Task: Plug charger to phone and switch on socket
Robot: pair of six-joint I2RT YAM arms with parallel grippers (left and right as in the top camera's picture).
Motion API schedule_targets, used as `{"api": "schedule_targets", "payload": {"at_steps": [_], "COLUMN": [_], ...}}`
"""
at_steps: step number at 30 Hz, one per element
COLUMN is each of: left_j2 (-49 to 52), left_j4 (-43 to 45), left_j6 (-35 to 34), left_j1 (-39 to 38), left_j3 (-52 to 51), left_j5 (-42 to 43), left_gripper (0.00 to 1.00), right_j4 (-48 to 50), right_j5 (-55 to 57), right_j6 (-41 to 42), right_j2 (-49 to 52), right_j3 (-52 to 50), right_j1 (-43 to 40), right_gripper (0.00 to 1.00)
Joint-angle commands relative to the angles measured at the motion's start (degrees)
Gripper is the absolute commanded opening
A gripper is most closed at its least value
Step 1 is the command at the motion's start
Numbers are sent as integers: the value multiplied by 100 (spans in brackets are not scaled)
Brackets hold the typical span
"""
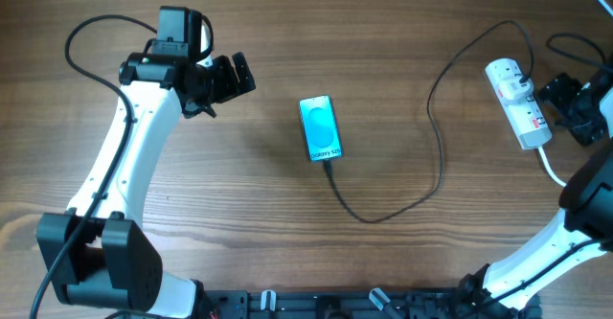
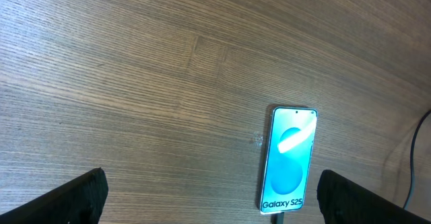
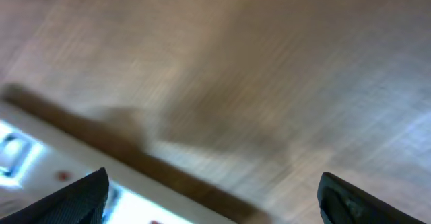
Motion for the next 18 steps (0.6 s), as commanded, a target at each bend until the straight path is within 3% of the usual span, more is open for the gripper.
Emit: {"api": "schedule_targets", "payload": {"at_steps": [1,18], "left_j2": [-31,-31], "left_j4": [0,0], "left_j6": [11,11], "left_j1": [20,20], "left_j3": [-26,-26], "left_j5": [-76,-76], "left_gripper": [100,100], "right_j4": [15,-343], "right_j5": [-549,-422], "right_j6": [-243,-247], "right_j2": [103,103], "right_j3": [-57,-345], "right_j1": [-2,2], "right_gripper": [100,100]}}
